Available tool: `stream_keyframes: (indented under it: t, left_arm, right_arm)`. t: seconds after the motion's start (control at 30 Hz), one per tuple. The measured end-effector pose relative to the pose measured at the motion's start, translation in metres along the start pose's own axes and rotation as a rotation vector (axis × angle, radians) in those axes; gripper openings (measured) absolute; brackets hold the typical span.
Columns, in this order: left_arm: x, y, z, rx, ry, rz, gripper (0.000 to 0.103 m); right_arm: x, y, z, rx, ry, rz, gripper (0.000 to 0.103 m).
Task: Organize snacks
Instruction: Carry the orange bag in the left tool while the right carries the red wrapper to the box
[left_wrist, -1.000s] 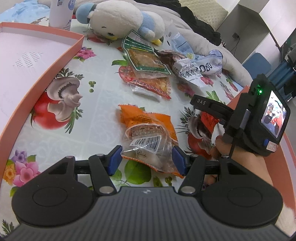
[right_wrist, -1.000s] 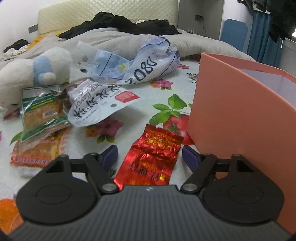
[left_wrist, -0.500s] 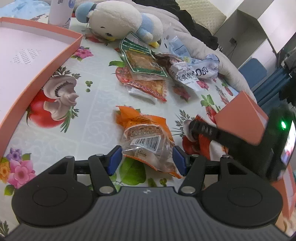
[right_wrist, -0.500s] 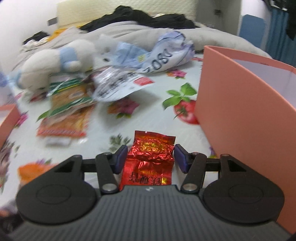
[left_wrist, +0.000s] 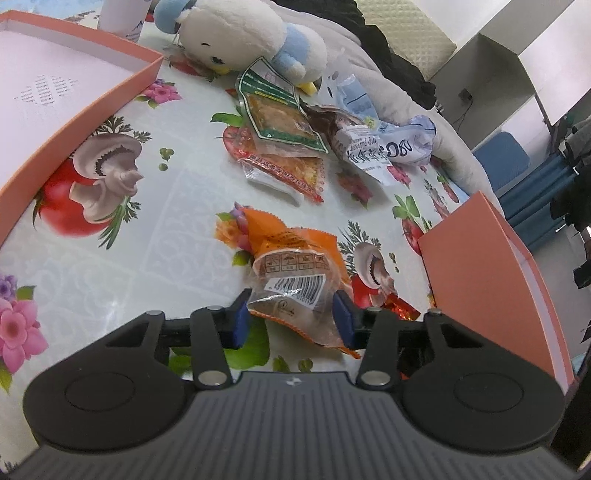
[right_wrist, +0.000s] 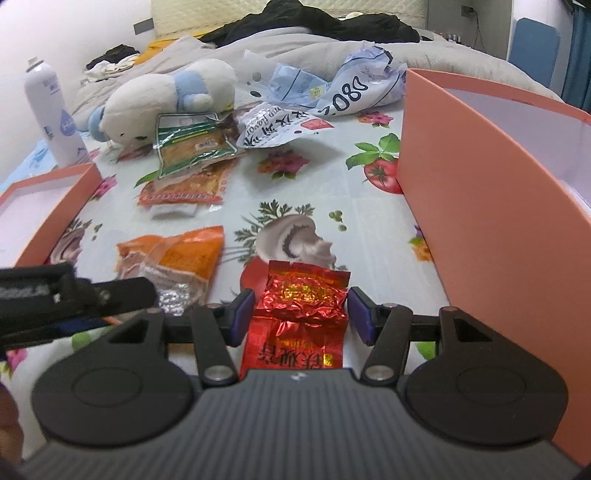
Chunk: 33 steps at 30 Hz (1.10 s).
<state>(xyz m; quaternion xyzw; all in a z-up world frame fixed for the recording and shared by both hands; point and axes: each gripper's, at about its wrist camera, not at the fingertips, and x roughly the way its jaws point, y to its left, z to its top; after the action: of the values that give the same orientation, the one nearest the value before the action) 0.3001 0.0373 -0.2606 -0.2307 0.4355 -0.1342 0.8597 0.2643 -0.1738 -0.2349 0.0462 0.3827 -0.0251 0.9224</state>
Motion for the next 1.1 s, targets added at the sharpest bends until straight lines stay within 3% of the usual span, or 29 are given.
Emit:
stream_keyframes:
  t: [0.6,1.1]
  left_arm:
    - [-0.083,-0.031,-0.040,0.079,-0.057,0.056,0.049]
    - [-0.167,-0.069,-0.071,0.177,-0.090,0.121,0.049]
  right_arm:
    - [-0.088,-0.001,-0.024,-0.028,-0.031,0.095,0.058]
    - [-0.165,-0.010,-0.030,-0.035,-0.082,0.114,0.058]
